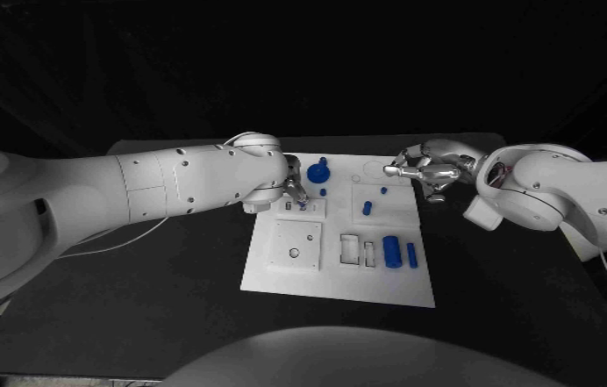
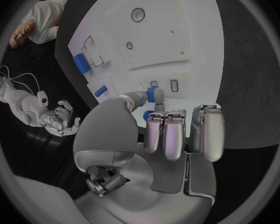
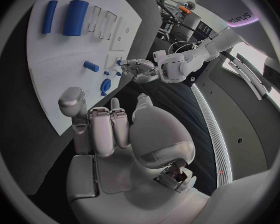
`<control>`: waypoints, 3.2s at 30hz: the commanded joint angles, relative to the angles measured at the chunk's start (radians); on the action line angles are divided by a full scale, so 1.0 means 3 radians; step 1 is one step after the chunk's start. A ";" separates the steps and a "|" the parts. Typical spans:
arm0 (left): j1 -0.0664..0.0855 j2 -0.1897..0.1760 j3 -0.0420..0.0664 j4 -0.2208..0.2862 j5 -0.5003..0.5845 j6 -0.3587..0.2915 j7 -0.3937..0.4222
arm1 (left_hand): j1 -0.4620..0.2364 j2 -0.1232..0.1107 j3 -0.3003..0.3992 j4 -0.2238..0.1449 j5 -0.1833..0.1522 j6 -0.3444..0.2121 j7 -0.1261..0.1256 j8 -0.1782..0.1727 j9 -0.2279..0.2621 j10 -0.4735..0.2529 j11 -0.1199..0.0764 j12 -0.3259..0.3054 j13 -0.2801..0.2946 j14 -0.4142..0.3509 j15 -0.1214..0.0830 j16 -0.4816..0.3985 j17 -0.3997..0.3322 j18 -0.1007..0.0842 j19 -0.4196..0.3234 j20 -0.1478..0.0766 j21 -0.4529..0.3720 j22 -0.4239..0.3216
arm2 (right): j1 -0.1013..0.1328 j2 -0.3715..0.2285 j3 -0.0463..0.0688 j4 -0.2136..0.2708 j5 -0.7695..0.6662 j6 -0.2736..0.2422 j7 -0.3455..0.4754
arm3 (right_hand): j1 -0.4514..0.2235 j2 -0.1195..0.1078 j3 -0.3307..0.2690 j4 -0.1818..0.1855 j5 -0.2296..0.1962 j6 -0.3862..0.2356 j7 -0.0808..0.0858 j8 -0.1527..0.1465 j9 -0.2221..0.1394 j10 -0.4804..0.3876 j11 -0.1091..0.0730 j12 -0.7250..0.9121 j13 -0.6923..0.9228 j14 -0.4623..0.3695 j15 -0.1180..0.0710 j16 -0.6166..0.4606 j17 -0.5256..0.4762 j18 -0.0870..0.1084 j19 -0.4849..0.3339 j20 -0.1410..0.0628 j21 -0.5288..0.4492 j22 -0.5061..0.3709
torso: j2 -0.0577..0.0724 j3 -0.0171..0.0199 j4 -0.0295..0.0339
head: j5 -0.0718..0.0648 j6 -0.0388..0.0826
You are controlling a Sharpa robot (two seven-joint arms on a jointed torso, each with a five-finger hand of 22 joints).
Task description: Assemble the parts on the task board
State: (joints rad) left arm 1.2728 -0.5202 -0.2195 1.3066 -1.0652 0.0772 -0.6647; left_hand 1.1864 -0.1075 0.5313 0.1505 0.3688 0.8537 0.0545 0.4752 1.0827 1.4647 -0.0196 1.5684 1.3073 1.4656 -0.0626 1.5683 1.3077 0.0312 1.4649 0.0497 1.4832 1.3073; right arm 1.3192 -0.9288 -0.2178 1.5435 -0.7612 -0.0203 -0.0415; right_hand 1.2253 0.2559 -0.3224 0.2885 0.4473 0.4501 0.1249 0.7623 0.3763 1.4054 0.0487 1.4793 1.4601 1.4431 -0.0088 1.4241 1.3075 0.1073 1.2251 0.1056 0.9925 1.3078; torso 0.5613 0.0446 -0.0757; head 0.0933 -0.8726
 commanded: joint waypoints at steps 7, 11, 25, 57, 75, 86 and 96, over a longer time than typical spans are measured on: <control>-0.0016 0.0013 0.0000 -0.0008 0.0025 0.0065 -0.0003 | -0.0003 0.0027 0.0041 -0.0022 0.0004 0.0021 -0.0037 -0.0005 0.0003 0.0354 -0.0015 0.0008 0.0878 0.0351 -0.0024 0.0008 0.0877 0.0023 0.0011 -0.0024 -0.0018 0.0450 | -0.0003 -0.0001 0.0000 0.0002 0.0001 0.0061 0.0005 | 0.0033 0.0003 0.0020 -0.0009 -0.0013 -0.0012 0.0006 -0.0022 -0.0005 -0.0005 -0.0023 -0.0027 -0.0165 -0.0020 -0.0002 -0.0021 0.0341 0.0044 -0.0030 -0.0007 -0.0028 0.0336 | 0.0000 0.0000 0.0000 | -0.0003 0.0000; -0.0018 0.0012 0.0000 -0.0007 0.0026 0.0062 0.0004 | -0.0004 0.0027 0.0042 -0.0022 0.0003 0.0021 -0.0037 -0.0005 0.0003 0.0354 -0.0015 0.0008 0.0878 0.0351 -0.0024 0.0008 0.0877 0.0024 0.0007 -0.0024 -0.0020 0.0446 | -0.0003 -0.0002 0.0000 0.0002 0.0001 0.0062 0.0005 | 0.0033 0.0003 0.0020 -0.0009 -0.0013 -0.0012 0.0006 -0.0022 -0.0005 -0.0005 -0.0023 -0.0027 -0.0165 -0.0020 -0.0002 -0.0021 0.0341 0.0044 -0.0030 -0.0007 -0.0028 0.0336 | 0.0000 0.0001 0.0002 | -0.0002 0.0000; -0.0023 0.0016 0.0000 -0.0011 0.0025 0.0072 0.0003 | -0.0006 0.0030 0.0043 -0.0022 0.0001 0.0020 -0.0036 -0.0007 0.0002 0.0354 -0.0014 0.0008 0.0878 0.0351 -0.0023 0.0008 0.0877 0.0026 0.0001 -0.0023 -0.0026 0.0438 | -0.0003 -0.0001 0.0000 0.0000 0.0001 0.0068 0.0002 | 0.0034 0.0003 0.0021 -0.0009 -0.0013 -0.0012 0.0007 -0.0023 -0.0005 -0.0003 -0.0022 -0.0027 -0.0164 -0.0023 -0.0002 -0.0024 0.0338 0.0045 -0.0034 -0.0007 -0.0035 0.0334 | -0.0001 0.0001 0.0001 | 0.0010 0.0000; -0.0059 0.0050 -0.0001 -0.0048 0.0037 0.0123 0.0008 | -0.0014 0.0042 0.0049 -0.0025 -0.0015 0.0012 -0.0030 -0.0026 -0.0004 0.0354 -0.0009 0.0008 0.0878 0.0351 -0.0017 0.0008 0.0877 0.0032 -0.0017 -0.0019 -0.0044 0.0419 | -0.0005 -0.0005 0.0000 -0.0006 0.0009 0.0074 -0.0012 | 0.0036 0.0003 0.0022 -0.0009 -0.0012 -0.0013 0.0008 -0.0024 -0.0005 -0.0007 -0.0021 -0.0029 -0.0167 -0.0025 -0.0001 -0.0027 0.0335 0.0046 -0.0038 -0.0006 -0.0043 0.0333 | -0.0001 0.0001 0.0000 | 0.0006 0.0000; -0.0072 0.0057 -0.0002 -0.0076 0.0050 0.0117 0.0011 | -0.0278 0.0136 -0.0247 0.0195 -0.0496 -0.0075 0.0076 -0.0363 -0.0253 0.0354 0.0077 0.0008 0.0878 0.0351 0.0053 0.0008 0.0877 0.0032 -0.0031 0.0040 -0.0066 0.0415 | -0.0006 -0.0004 0.0000 -0.0011 0.0024 0.0078 -0.0016 | 0.0037 0.0004 0.0022 -0.0009 -0.0012 -0.0013 0.0009 -0.0025 -0.0005 -0.0008 -0.0020 -0.0030 -0.0168 -0.0026 -0.0001 -0.0028 0.0333 0.0046 -0.0039 -0.0006 -0.0045 0.0332 | 0.0000 0.0000 -0.0002 | 0.0006 0.0000; -0.0093 0.0067 -0.0002 -0.0103 0.0067 0.0087 0.0009 | -0.0463 0.0161 -0.0713 0.0412 -0.0759 -0.0013 0.0160 -0.0744 -0.0655 0.0354 0.0156 0.0008 0.0878 0.0351 0.0126 0.0008 0.0877 0.0036 -0.0030 0.0118 -0.0078 0.0427 | -0.0007 -0.0012 0.0000 -0.0009 0.0024 0.0089 -0.0027 | 0.0038 0.0004 0.0023 -0.0010 -0.0011 -0.0014 0.0010 -0.0026 -0.0005 -0.0009 -0.0020 -0.0031 -0.0169 -0.0027 0.0000 -0.0030 0.0331 0.0047 -0.0041 -0.0006 -0.0049 0.0331 | 0.0000 0.0002 0.0000 | -0.0005 0.0000; -0.0099 0.0022 -0.0002 -0.0087 0.0051 -0.0004 -0.0047 | -0.0584 0.0201 -0.0992 0.0459 -0.0907 0.0036 0.0164 -0.0801 -0.0735 0.0354 0.0165 0.0008 0.0878 0.0351 0.0133 0.0008 0.0877 0.0031 -0.0008 0.0130 -0.0068 0.0453 | -0.0007 -0.0038 0.0000 0.0002 0.0024 0.0094 -0.0037 | 0.0040 0.0004 0.0024 -0.0011 -0.0010 -0.0014 0.0010 -0.0027 -0.0005 -0.0012 -0.0020 -0.0032 -0.0172 -0.0028 0.0000 -0.0031 0.0330 0.0048 -0.0045 -0.0006 -0.0056 0.0330 | 0.0000 0.0000 0.0005 | -0.0009 0.0000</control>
State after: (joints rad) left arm 1.2497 -0.5092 -0.2155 1.2816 -1.0478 0.0847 -0.6620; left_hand 1.0175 -0.0467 0.2380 0.2878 0.1001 0.8561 0.1033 0.2340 0.9493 1.4669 0.0212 1.5684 1.3078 1.4639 -0.0286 1.5683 1.3077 0.0312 1.4613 0.0822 1.4638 1.3075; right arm 1.3178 -0.9389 -0.2178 1.5422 -0.7534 -0.0100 -0.0501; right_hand 1.2282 0.2588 -0.3196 0.2856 0.4473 0.4500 0.1249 0.7586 0.3762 1.4001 0.0508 1.4735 1.4601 1.4416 -0.0103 1.4201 1.3075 0.1073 1.2180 0.1055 0.9814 1.3078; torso 0.5617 0.0449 -0.0752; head 0.0905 -0.8726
